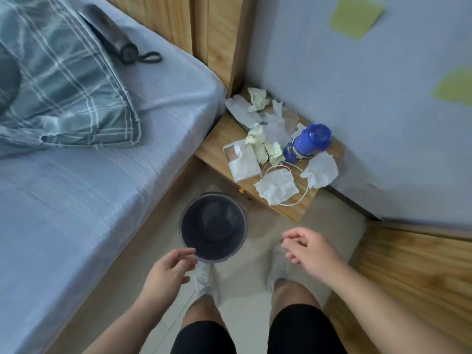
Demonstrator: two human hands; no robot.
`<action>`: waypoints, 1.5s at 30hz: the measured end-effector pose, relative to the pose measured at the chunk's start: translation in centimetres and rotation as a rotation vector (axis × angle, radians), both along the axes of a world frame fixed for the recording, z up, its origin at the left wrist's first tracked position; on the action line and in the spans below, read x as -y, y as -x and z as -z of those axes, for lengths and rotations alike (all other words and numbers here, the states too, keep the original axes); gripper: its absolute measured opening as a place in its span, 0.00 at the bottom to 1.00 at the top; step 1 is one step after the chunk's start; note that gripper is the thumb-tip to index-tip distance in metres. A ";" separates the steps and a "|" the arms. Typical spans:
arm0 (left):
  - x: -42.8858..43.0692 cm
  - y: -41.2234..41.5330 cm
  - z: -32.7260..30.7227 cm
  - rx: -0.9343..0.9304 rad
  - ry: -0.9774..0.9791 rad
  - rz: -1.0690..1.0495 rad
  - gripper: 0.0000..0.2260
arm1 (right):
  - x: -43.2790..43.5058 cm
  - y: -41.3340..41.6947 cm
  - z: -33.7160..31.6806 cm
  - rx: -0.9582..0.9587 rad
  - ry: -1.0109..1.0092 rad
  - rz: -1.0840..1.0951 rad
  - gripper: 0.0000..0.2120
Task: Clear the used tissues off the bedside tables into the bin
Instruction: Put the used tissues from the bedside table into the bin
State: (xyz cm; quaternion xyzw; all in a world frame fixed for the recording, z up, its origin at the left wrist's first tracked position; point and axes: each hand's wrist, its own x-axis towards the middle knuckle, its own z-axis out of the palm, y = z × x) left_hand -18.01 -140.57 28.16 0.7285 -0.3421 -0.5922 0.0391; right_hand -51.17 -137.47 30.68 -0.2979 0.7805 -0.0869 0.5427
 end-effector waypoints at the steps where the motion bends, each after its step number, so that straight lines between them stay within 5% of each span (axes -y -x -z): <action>1: 0.2 1.4 -1.0 -0.014 0.004 -0.016 0.12 | 0.5 1.3 -1.1 -0.012 0.014 0.003 0.06; 14: 4.9 24.4 1.9 0.043 0.118 0.047 0.07 | 11.0 20.7 3.7 -0.163 0.081 -0.184 0.01; 23: 7.6 30.1 9.2 0.426 0.380 0.571 0.25 | 15.0 21.8 12.8 -0.404 0.184 -0.588 0.25; 27: 7.9 30.7 13.2 0.431 0.491 0.646 0.32 | 15.2 21.9 16.4 -0.478 0.257 -0.769 0.32; 30: 7.8 31.2 15.1 0.404 0.525 0.613 0.35 | 15.0 22.6 18.2 -0.540 0.378 -0.849 0.22; 34: 8.3 30.5 16.2 0.357 0.536 0.555 0.21 | 15.7 22.2 18.4 -0.467 0.276 -0.802 0.03; 37: 8.5 30.2 14.8 0.297 0.589 0.426 0.12 | 15.4 21.8 17.3 -0.378 0.256 -0.675 0.05; 45: 5.8 26.9 5.6 0.158 0.579 0.005 0.10 | 12.9 18.1 9.2 -0.276 0.381 -0.548 0.11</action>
